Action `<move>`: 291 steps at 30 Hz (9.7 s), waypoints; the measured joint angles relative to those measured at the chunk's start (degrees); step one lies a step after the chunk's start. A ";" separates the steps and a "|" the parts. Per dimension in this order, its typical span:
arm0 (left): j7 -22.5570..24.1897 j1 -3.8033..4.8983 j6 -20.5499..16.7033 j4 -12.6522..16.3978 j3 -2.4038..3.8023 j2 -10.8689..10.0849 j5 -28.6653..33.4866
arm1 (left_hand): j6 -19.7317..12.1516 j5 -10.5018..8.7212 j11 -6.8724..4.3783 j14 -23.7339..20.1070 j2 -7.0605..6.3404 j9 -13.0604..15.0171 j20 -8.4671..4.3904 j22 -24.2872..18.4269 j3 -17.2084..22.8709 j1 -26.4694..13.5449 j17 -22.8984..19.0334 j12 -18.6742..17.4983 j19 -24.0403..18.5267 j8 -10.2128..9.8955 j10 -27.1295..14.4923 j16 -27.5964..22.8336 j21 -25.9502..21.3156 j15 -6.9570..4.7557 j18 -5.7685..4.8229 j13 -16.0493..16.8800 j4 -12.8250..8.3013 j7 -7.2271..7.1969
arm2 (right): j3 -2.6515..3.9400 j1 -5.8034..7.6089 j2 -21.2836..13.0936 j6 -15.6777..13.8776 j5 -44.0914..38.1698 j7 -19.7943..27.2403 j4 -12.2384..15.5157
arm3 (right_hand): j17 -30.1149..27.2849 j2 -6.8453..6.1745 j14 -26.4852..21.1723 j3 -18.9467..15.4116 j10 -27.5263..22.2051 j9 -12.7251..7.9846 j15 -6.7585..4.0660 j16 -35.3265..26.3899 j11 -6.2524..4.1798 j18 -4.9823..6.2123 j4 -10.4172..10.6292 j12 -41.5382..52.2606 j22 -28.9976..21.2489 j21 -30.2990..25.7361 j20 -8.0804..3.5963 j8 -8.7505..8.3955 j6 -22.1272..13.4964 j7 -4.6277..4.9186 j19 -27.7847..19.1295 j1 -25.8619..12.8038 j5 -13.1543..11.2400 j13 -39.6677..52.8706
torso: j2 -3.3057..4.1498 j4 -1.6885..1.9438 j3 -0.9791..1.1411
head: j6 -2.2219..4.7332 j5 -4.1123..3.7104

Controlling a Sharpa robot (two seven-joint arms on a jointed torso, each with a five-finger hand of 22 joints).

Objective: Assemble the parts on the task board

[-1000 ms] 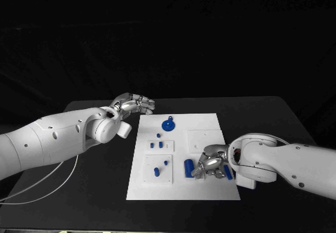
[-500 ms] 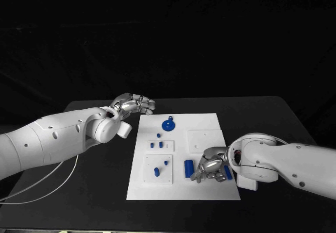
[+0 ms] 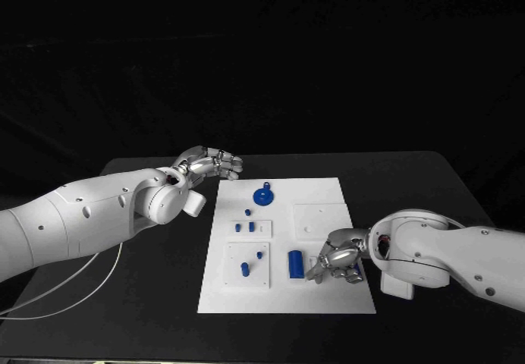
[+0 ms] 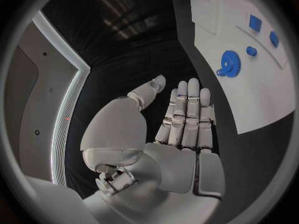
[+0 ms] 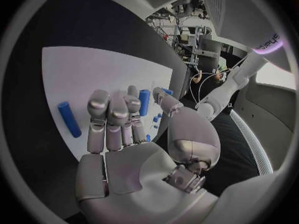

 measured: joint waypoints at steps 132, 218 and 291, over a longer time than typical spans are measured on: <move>-0.20 0.00 0.30 0.18 -0.02 -0.04 -0.02 | 0.04 0.00 0.00 0.42 -0.23 -0.07 0.00 0.37 -0.14 -0.22 0.82 0.00 0.00 0.00 0.00 -0.44 -0.22 -0.01 0.00 0.00 0.39 0.04 | -1.87 -0.98 -1.62 -10.51 -24.55 -5.38 0.26 | 0.30 0.14 0.82 4.81 1.53 19.50 0.37 -0.44 0.09 0.59 -3.83 0.66 -0.01 0.59 1.25 -1.16 1.65 0.17 0.81 8.87 8.68 0.45 | 0.02 0.07 0.00 | -0.23 -2.30; -0.92 0.00 1.45 0.25 -0.02 -0.29 -0.19 | 0.04 0.00 0.00 0.42 -0.23 -0.15 0.00 0.61 -0.30 -0.22 1.31 0.00 0.00 0.21 0.00 -0.89 -0.44 -0.02 0.00 0.00 0.53 0.04 | -1.96 -0.67 2.56 -13.53 -3.43 -4.47 -2.09 | 0.00 0.90 0.80 4.34 1.74 -1.02 0.02 -0.66 -0.11 0.85 1.42 0.22 0.01 0.57 1.26 -0.84 2.75 -0.09 0.81 3.14 3.80 0.33 | 0.00 -0.01 0.00 | -0.66 -1.15; -1.16 0.00 1.66 0.23 -0.03 -0.39 -0.33 | -0.10 0.00 0.00 0.42 -0.23 -0.23 0.00 0.79 -0.17 -0.22 1.69 0.00 0.00 0.21 0.00 -1.34 -0.66 -0.02 0.00 0.00 0.66 -0.10 | -1.96 -0.75 1.07 -11.68 -3.13 -3.14 -0.01 | -0.04 -2.38 0.75 10.10 2.55 -2.51 -0.33 -0.66 -0.52 0.87 4.30 0.22 -0.03 0.57 1.02 -0.18 3.76 -0.29 0.83 -3.37 0.05 0.78 | 0.00 -0.01 -0.01 | -0.92 -0.66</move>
